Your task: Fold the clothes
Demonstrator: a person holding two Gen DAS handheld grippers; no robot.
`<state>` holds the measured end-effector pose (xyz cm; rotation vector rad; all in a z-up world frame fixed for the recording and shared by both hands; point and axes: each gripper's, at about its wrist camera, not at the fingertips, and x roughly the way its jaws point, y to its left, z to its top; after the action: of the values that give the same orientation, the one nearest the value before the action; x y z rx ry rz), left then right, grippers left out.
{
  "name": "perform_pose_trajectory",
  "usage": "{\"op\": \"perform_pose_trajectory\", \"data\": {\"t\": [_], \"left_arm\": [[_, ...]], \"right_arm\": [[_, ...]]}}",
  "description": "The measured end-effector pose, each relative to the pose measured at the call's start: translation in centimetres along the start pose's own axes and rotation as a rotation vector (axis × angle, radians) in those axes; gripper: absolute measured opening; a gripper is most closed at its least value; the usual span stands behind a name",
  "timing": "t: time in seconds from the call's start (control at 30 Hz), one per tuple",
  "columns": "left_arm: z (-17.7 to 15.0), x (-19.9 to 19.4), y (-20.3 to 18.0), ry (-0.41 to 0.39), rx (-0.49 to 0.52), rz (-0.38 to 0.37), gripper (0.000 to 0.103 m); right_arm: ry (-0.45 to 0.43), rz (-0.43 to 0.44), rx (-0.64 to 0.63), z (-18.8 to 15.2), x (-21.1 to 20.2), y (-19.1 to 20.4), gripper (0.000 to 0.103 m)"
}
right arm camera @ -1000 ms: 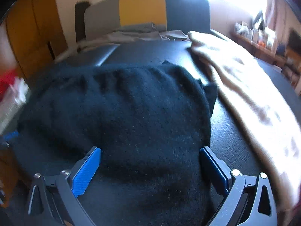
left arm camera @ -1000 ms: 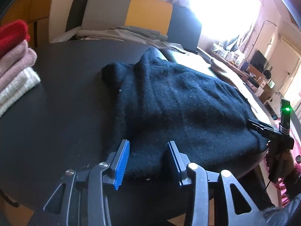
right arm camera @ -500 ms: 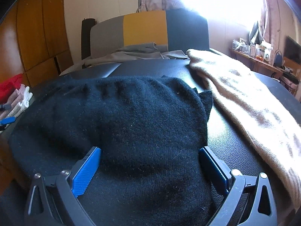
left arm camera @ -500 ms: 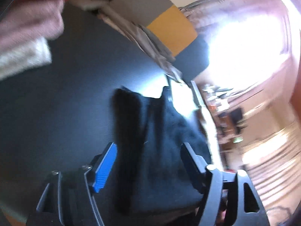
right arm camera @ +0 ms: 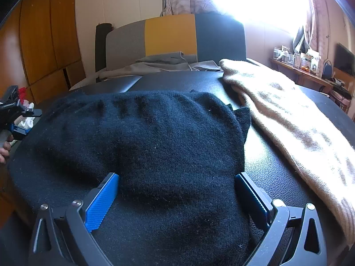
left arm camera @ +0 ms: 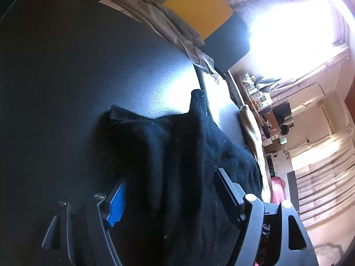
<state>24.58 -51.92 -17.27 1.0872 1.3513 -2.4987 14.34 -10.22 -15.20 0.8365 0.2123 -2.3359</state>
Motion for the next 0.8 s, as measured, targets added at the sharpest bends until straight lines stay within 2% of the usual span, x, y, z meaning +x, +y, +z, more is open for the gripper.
{"op": "perform_pose_trajectory", "data": {"t": [0.03,0.07,0.1,0.13,0.23,0.3,0.37,0.43,0.47,0.5,0.53,0.7,0.8], "left_arm": [[0.0,0.2,-0.3,0.002,0.008,0.007,0.072],[0.1,0.3,-0.5,0.006,0.019,0.016,0.058],[0.0,0.5,-0.2,0.021,0.003,0.027,0.020],[-0.1,0.6,0.1,0.034,-0.012,0.038,0.016],[0.3,0.0,0.3,0.007,-0.031,0.056,0.015],[0.7,-0.4,0.4,-0.011,-0.043,0.067,0.015],[1.0,-0.8,0.5,-0.029,-0.055,0.079,0.014],[1.6,-1.4,0.5,-0.043,-0.055,0.094,0.014],[2.1,-1.9,0.6,-0.046,-0.050,0.105,0.014],[2.6,-2.4,0.5,-0.049,-0.042,0.120,0.014],[3.1,-2.9,0.4,-0.051,-0.029,0.136,0.014],[5.1,-5.3,-1.3,-0.037,0.023,0.190,0.014],[5.9,-6.4,-2.9,-0.009,0.051,0.201,0.014]], "right_arm": [[-0.003,0.003,0.001,0.0,0.0,-0.1,0.103],[-0.006,0.007,0.001,0.0,0.0,-0.1,0.103],[-0.007,0.010,0.001,0.1,0.0,-0.2,0.103],[-0.004,0.012,0.002,0.2,0.1,-0.2,0.103],[0.047,0.015,-0.016,0.9,0.4,-0.2,0.103],[0.117,0.038,-0.015,2.0,0.5,-0.4,0.103],[0.122,0.075,-0.012,3.2,-0.4,-0.8,0.091],[0.087,0.127,-0.049,5.0,-1.6,-1.2,0.090],[0.076,0.156,-0.073,5.9,-2.0,-1.3,0.086],[0.073,0.189,-0.105,6.8,-2.2,-1.3,0.077],[0.075,0.223,-0.140,7.8,-2.2,-1.2,0.074],[0.171,0.404,-0.342,10.7,0.9,0.8,0.066],[0.267,0.445,-0.433,11.0,4.6,1.8,0.066]]}}
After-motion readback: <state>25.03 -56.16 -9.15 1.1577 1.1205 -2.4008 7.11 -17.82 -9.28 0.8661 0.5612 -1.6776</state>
